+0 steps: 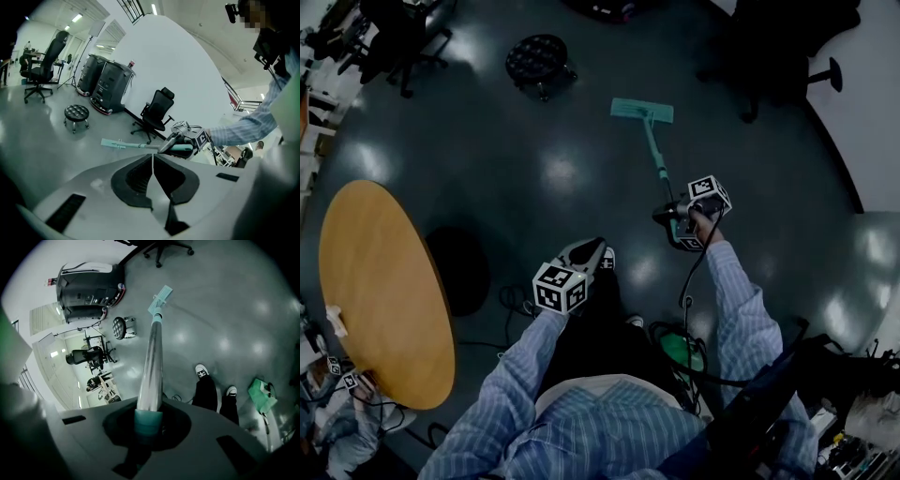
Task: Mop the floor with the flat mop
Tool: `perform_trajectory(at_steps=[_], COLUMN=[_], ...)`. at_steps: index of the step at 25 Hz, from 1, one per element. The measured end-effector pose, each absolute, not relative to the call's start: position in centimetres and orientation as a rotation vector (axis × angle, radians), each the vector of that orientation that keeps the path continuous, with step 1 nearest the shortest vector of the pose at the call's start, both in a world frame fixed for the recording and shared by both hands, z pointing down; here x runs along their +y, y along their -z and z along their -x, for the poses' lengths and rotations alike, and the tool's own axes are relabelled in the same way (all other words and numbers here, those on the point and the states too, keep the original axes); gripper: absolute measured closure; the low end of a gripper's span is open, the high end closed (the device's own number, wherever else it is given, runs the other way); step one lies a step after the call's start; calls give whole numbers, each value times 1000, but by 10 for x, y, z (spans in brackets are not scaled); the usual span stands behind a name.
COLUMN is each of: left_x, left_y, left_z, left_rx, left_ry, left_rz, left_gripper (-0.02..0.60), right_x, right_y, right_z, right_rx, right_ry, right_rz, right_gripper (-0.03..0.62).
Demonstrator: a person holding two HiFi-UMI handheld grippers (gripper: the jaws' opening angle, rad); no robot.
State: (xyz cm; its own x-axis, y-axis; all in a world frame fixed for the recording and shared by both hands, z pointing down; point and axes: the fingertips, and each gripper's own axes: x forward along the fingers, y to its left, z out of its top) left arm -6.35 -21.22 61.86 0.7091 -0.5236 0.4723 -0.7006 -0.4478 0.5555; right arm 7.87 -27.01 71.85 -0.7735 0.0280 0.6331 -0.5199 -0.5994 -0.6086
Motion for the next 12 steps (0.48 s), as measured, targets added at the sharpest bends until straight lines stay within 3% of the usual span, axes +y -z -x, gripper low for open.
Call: perform_trajectory(at_steps=[12], left_x=[-86], left_y=[-596], left_z=[28], left_rx=[-919], left_ry=[-304], left_rz=[-2186], left_gripper=[568], right_x=[-61], right_y=[-705], right_z=[-102], right_rx=[-1157], right_ry=[-2448], right_rz=[-777], right_gripper=[577])
